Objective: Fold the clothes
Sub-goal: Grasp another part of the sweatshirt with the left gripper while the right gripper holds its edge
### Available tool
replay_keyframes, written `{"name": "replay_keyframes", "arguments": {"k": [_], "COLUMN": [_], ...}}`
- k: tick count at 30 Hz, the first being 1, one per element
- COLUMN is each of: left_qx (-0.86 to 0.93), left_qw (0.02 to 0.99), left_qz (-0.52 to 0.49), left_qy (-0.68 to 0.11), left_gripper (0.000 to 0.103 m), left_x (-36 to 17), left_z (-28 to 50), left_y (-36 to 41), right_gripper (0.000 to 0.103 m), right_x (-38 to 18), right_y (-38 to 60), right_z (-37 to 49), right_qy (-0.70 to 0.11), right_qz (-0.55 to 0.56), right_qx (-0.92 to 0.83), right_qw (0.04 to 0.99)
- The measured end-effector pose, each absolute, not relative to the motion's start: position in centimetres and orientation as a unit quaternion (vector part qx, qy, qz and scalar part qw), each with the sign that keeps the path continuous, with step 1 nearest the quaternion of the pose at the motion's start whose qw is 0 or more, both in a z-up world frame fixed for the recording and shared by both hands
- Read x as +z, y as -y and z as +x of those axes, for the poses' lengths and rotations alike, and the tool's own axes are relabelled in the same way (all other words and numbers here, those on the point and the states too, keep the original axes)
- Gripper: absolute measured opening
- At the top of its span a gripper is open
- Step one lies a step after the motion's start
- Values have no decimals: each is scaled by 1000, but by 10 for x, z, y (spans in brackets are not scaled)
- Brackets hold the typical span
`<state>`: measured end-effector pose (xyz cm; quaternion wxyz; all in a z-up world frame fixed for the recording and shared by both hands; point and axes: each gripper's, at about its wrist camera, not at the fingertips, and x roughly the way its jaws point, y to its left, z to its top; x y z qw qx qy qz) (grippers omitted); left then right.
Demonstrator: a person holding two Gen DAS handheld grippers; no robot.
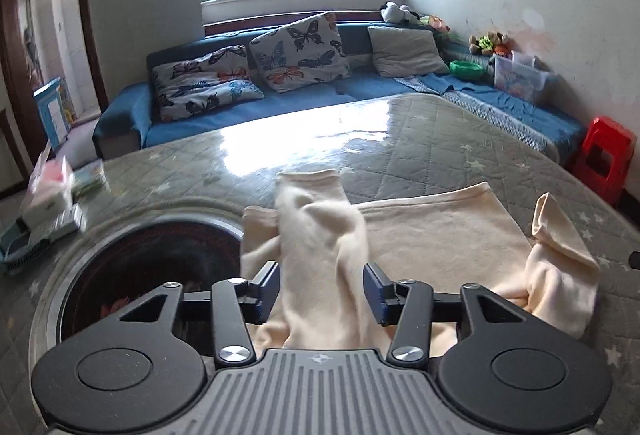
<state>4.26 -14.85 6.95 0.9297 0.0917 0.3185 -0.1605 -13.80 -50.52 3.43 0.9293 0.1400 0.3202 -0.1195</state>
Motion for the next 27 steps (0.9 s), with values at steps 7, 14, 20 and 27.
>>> {"name": "replay_keyframes", "arguments": {"k": [7,14,20,27], "left_qx": [-171,-156,-131,-86], "left_qw": [913,901,918,939], "left_qz": [161,186,125,31], "left_qy": [-333,-360,-353,-332], "left_gripper": [53,18,4,4], "left_x": [44,17,31,61], "left_z": [79,99,89,46], "left_y": [190,193,153,80], "right_gripper": [31,44,8,3], "right_x": [28,11,9,36], "right_y": [475,445,444,468], "right_z": [-105,-67,-62,-93], "right_qy": [-325,-340,-338,-294], "right_qz": [89,-2,-25,0], "right_qx": [-65,-45,-62,-103], "right_qw": [939,939,939,950]}}
